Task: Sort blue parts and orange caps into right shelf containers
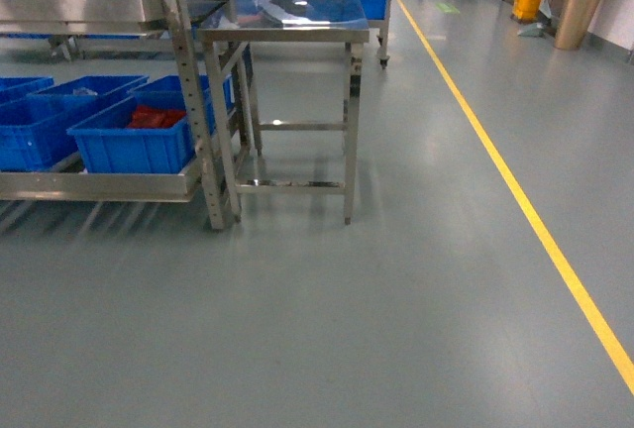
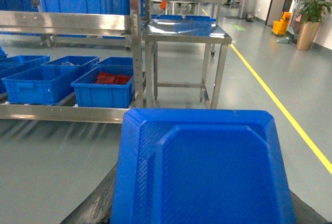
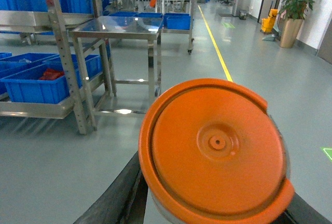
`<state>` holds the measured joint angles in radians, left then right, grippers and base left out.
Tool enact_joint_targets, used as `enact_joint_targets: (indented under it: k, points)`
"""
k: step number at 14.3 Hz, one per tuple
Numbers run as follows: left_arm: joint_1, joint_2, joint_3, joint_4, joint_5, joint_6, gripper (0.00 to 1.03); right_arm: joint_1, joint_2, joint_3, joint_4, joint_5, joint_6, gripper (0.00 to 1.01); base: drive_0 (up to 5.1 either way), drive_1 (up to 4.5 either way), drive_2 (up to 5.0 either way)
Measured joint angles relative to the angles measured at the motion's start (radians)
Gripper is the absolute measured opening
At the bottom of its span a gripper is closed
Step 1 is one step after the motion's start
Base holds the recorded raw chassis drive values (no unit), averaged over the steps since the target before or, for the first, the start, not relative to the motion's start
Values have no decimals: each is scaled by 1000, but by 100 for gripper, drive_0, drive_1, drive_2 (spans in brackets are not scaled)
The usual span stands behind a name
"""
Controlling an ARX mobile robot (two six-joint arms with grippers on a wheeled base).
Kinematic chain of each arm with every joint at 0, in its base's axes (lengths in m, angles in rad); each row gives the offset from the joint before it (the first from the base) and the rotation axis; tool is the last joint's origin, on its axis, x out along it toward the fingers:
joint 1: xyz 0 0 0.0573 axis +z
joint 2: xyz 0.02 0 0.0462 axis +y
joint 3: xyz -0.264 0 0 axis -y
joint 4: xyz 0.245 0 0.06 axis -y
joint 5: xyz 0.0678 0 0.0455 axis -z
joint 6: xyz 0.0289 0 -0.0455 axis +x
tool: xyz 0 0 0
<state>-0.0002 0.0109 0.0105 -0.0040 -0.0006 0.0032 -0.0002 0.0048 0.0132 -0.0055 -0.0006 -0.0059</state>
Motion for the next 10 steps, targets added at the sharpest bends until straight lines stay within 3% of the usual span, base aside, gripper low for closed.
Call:
enact_joint_targets:
  k: [10]
  points:
    - [0, 0, 0, 2, 0, 0, 43, 0, 0, 0, 3, 0, 0, 43, 2, 427, -424]
